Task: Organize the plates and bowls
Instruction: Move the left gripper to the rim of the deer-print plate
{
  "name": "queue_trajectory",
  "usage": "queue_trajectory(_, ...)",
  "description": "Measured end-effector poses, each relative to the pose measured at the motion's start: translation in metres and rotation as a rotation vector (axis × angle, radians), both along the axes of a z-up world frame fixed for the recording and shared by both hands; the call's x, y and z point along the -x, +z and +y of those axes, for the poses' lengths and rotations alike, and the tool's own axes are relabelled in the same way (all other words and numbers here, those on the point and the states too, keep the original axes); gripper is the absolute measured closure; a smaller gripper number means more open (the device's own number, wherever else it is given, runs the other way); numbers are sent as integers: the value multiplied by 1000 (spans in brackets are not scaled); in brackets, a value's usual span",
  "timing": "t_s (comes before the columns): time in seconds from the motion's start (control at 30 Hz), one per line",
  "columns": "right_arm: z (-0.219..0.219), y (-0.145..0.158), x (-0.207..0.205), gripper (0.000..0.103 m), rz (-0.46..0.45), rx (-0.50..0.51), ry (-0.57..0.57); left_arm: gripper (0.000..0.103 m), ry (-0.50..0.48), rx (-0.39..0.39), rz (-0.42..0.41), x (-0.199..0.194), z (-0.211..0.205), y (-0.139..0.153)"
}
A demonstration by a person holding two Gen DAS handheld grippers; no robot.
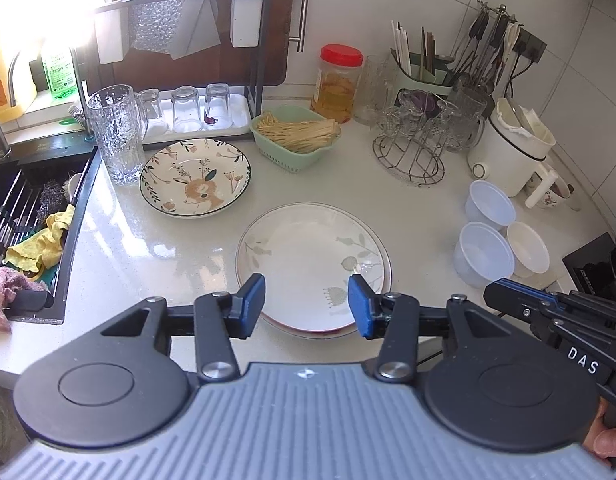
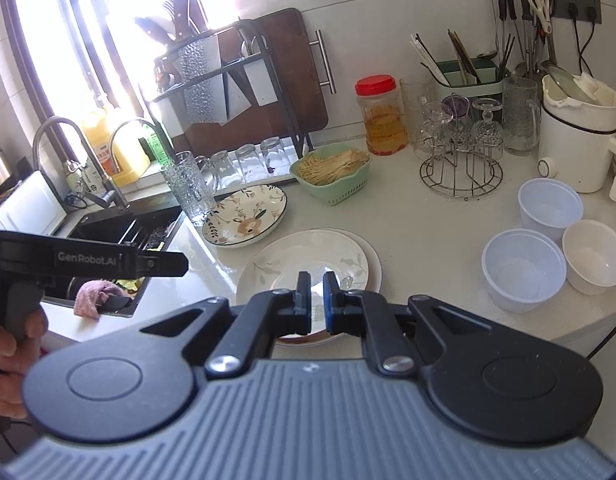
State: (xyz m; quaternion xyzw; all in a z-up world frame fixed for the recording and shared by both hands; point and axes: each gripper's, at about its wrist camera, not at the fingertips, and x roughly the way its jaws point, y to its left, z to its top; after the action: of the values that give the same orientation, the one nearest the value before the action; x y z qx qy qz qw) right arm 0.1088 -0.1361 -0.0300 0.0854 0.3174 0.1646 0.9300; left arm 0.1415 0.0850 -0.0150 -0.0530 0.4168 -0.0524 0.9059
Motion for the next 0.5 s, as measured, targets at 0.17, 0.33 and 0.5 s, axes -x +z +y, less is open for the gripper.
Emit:
queue_trajectory(0.17, 5, -8, -9, 92, -2, 3, -3, 51, -6, -15, 30, -6, 1, -7)
queue_trajectory(0.33, 10, -14, -21, 92, -6, -8, -3, 51, 35, -4, 98, -30, 15, -29)
queue_trajectory(0.5, 22, -25, -48, 92, 4, 7, -25, 51, 121, 35, 136, -63, 45, -52)
